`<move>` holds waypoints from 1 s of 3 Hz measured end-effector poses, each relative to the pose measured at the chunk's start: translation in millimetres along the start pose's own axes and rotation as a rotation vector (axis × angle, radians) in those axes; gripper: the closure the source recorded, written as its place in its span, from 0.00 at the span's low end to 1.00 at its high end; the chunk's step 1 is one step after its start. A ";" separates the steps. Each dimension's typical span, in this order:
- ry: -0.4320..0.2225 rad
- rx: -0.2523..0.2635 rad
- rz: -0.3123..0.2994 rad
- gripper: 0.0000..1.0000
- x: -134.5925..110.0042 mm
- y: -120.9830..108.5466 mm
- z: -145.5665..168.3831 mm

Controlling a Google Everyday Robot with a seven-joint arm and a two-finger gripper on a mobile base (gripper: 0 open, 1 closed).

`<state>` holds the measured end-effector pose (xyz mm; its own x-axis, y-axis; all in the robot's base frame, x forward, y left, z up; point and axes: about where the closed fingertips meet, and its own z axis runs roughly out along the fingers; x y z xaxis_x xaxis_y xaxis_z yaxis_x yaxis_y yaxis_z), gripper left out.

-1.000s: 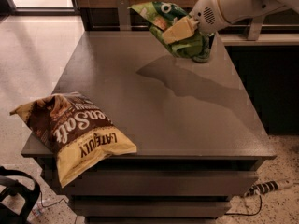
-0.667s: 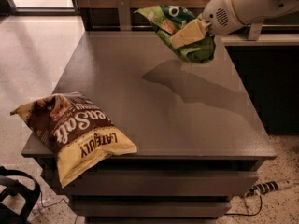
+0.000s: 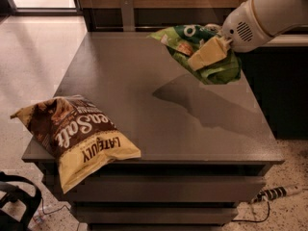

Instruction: Move green rice chip bag near brown chip bag

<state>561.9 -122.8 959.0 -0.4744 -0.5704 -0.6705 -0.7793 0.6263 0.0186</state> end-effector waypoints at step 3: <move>0.106 -0.114 -0.026 1.00 80.5 84.5 44.6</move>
Offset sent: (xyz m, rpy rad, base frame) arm -0.1100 0.0283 -0.0988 -0.0651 0.1171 0.0454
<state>476.1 -92.2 873.6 -0.4895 -0.6423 -0.5898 -0.8304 0.5498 0.0904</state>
